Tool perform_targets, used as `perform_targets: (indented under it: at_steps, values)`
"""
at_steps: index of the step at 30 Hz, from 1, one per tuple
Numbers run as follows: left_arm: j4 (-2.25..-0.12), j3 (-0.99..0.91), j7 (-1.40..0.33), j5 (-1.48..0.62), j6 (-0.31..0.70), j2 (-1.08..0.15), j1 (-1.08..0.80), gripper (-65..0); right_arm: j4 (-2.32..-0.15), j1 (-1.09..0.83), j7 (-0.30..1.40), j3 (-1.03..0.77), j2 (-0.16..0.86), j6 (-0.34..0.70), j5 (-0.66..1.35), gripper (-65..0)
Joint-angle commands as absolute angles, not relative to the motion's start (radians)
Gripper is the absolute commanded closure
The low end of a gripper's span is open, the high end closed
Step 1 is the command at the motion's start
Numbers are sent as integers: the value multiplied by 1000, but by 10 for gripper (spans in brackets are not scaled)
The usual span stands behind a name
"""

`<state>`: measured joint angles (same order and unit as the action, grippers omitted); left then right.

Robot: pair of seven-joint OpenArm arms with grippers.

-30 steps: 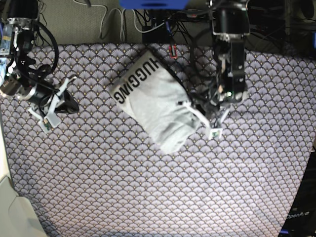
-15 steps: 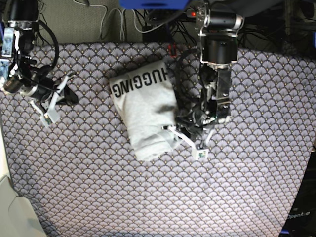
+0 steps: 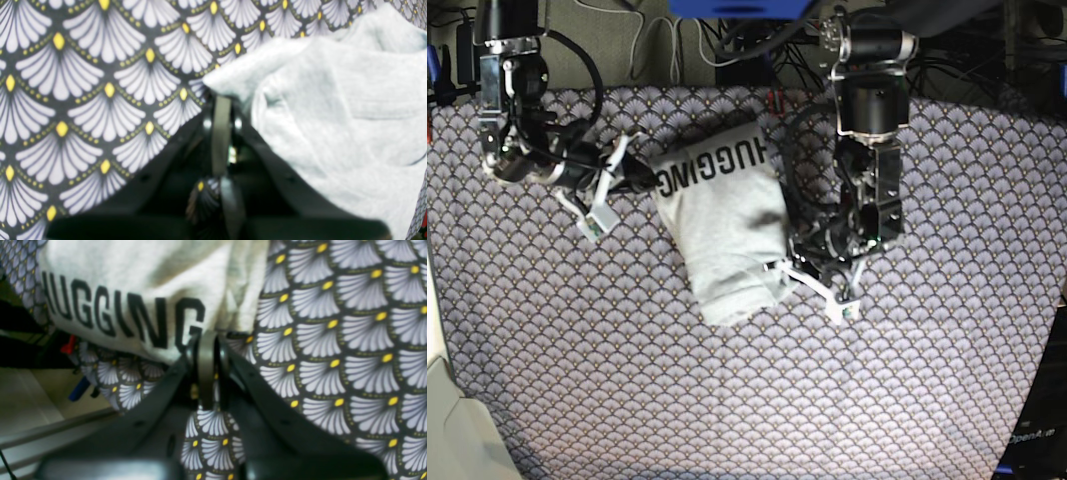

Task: Fold the T-shirt properly
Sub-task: 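Release the bundle with the left gripper and straighten it with the right gripper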

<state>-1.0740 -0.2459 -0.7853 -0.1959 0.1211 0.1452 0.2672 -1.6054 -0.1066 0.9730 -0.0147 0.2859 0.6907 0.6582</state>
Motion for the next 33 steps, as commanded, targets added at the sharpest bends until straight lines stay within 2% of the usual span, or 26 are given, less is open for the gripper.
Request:
perform_targets:
  at_steps: [1,14,21,27,33]
  values:
    - [-1067,-243,-819,-151,96,145,286,-3,-1621,-99,955,-4,295,698,674,0]
    - [-1063,-243,-817,-150,96,157,340,-3,-1633,-168,955,117,272,698,679,0]
    - [-1086,-246,-823,-157,96,157,343,-3,-1732,-185,955,133,280,698,676,0]
    - [-1302,-248,-829,-358,96,157,294,-3,-1825,-225,960,30,325,698,677,0]
    - [-1511,-254,-831,-483,94,61,222,-3,-1969,-252,967,-56,321,698,684,0]
